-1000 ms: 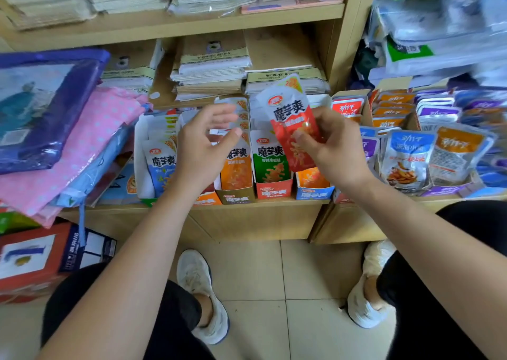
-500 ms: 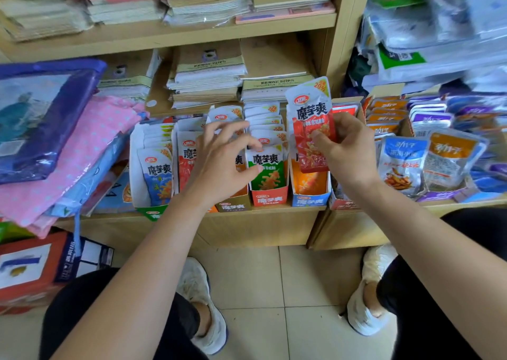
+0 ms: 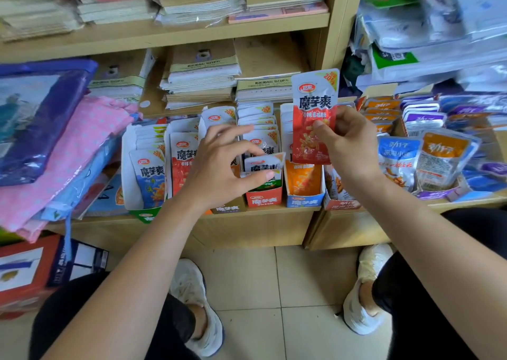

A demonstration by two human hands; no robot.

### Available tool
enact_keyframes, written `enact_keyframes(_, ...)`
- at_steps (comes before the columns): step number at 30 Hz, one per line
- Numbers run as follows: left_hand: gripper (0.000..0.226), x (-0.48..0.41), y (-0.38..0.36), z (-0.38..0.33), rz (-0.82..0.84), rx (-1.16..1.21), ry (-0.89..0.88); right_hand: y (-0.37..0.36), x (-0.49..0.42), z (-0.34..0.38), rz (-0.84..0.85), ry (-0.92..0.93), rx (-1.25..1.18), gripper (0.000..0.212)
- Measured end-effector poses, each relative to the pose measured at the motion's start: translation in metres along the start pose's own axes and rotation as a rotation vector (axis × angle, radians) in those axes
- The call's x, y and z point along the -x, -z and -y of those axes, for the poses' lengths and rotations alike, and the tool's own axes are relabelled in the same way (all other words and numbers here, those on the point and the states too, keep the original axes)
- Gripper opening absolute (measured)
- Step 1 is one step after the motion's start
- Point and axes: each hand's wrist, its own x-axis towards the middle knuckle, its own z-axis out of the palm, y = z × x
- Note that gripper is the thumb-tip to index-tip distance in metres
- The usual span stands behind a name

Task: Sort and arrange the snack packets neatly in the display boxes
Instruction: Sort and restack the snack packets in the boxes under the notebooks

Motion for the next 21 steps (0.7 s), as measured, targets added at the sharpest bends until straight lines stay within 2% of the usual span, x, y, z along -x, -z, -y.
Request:
enact_keyframes(4, 0.069, -0.008, -0.007, -0.001, 0.12, -0.135, 0.066, 0.002, -0.001, -0.002, -0.011, 0.009, -0.002, 0.01)
enact_keyframes(8, 0.046, -0.007, -0.006, 0.003, 0.0, -0.109, 0.014, 0.005, -0.004, -0.002, -0.012, 0.013, 0.004, 0.009)
enact_keyframes(12, 0.021, 0.001, 0.002, -0.003, -0.026, 0.094, -0.047, 0.005, -0.005, -0.002, 0.001, 0.004, -0.006, 0.009)
enact_keyframes(16, 0.036, 0.012, 0.006, -0.012, 0.001, 0.15, -0.029, 0.004, -0.006, -0.001, 0.006, -0.002, -0.027, 0.01)
enact_keyframes(19, 0.025, 0.018, 0.007, -0.011, 0.039, 0.136, -0.063, 0.005, -0.007, -0.003, 0.013, -0.015, -0.046, 0.008)
enact_keyframes(21, 0.028, 0.017, 0.004, -0.011, 0.04, 0.184, -0.055, 0.005, -0.007, -0.003, 0.018, -0.014, -0.048, 0.008)
